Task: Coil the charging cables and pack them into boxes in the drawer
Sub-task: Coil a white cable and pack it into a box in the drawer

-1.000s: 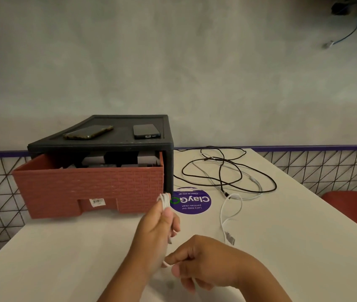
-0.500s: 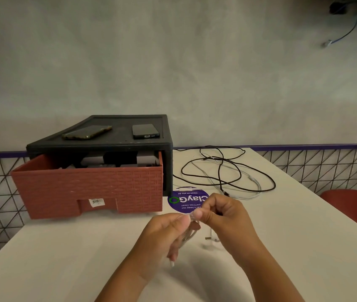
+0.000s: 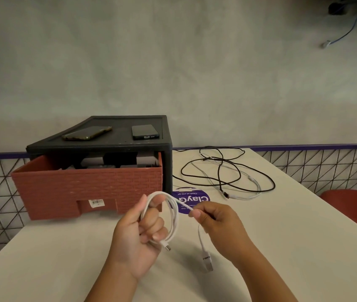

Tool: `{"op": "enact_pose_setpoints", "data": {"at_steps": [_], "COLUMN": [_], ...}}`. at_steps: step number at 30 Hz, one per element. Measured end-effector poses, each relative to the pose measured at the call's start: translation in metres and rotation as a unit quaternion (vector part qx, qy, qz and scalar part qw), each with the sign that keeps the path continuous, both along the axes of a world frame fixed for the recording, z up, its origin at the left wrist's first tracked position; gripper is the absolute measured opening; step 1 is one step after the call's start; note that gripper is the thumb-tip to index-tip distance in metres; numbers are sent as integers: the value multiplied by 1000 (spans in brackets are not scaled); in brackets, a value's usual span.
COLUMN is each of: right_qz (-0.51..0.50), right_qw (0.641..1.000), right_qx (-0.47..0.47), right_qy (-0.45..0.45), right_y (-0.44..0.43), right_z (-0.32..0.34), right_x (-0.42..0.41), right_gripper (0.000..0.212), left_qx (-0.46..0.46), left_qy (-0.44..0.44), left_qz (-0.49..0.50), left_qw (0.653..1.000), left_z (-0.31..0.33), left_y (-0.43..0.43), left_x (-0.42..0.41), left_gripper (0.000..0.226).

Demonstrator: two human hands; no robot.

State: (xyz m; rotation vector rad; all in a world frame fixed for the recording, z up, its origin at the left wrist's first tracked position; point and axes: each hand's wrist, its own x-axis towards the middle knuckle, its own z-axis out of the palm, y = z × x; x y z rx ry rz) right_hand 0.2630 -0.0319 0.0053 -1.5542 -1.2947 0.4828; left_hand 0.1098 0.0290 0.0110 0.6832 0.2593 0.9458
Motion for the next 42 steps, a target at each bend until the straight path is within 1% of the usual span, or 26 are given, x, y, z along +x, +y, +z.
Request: {"op": "enact_pose_setpoints", "data": {"at_steps": [2,5,7,9,10,12,14,16,17,18,20,21,22,23,24,26,27,28,30,32,33,35,38,39,40,42], "right_qz": [19,27,36,69,91,126,148,170,183,195,223,239,254,267,276,286,285,279,248,198,167,114,81,76,69,51], "right_qw": [998,997,996,991,988,981,975,968,965,961,954,950,946,943,941,941,943,947,960,972,977,983,988,989,991,995], "right_qx": [-48,-67,-77,-104,-118,-139,-155,-164,-170,-178,-185,-185,-184,-184,-184,-178,-170,-155,-111,-54,-25,22,58,62,61,57], "right_qy": [-25,-24,-35,-44,-47,-55,-67,-80,-82,-80,-79,-79,-79,-74,-63,-23,0,21,68,114,126,141,121,109,94,58], "right_y": [0,-1,-1,-3,-4,-5,-6,-6,-7,-7,-9,-10,-10,-11,-12,-16,-18,-21,-24,-24,-22,-17,-11,-9,-8,-6], "right_z": [-1,0,0,1,1,2,3,4,4,4,4,3,3,3,4,9,13,17,25,28,27,20,13,12,11,9], "right_x": [0,-2,-3,-6,-8,-13,-18,-21,-22,-23,-26,-27,-28,-29,-28,-25,-23,-21,-16,-11,-9,-7,-8,-7,-5,-2], "right_gripper": [20,15,16,19,20,23,26,29,30,30,31,31,32,32,31,27,24,21,15,11,15,20,20,21,24,29], "left_qx": [-15,-29,-28,-22,-15,4,26,34,32,33,51,74,110,156,210,302,337,363,376,367,363,386,423,415,395,330], "left_qy": [-35,-61,-70,-70,-69,-72,-73,-66,-60,-51,-19,21,76,143,213,319,352,368,361,339,334,335,351,357,356,339], "left_qz": [6,28,47,66,70,62,48,58,71,86,122,144,171,195,215,227,204,180,149,112,88,46,47,59,65,63], "left_qw": [999,997,996,995,995,995,996,996,995,994,991,987,976,958,930,869,849,837,840,859,865,858,834,835,844,879], "left_z": [0,1,2,3,4,2,-1,-2,-3,-2,-4,-3,-4,-6,-10,-17,-19,-22,-22,-19,-18,-18,-15,-13,-11,-9], "left_y": [5,10,12,12,12,14,16,17,17,17,15,13,11,10,8,4,1,-2,-6,-8,-9,-10,-14,-15,-14,-15], "left_x": [-4,-11,-13,-13,-13,-12,-13,-13,-12,-11,-7,-5,-3,-1,1,5,6,6,8,10,10,12,13,12,11,11], "left_gripper": [55,56,48,34,33,38,52,65,67,63,32,19,19,23,25,11,14,29,41,37,36,36,26,28,33,44]}}
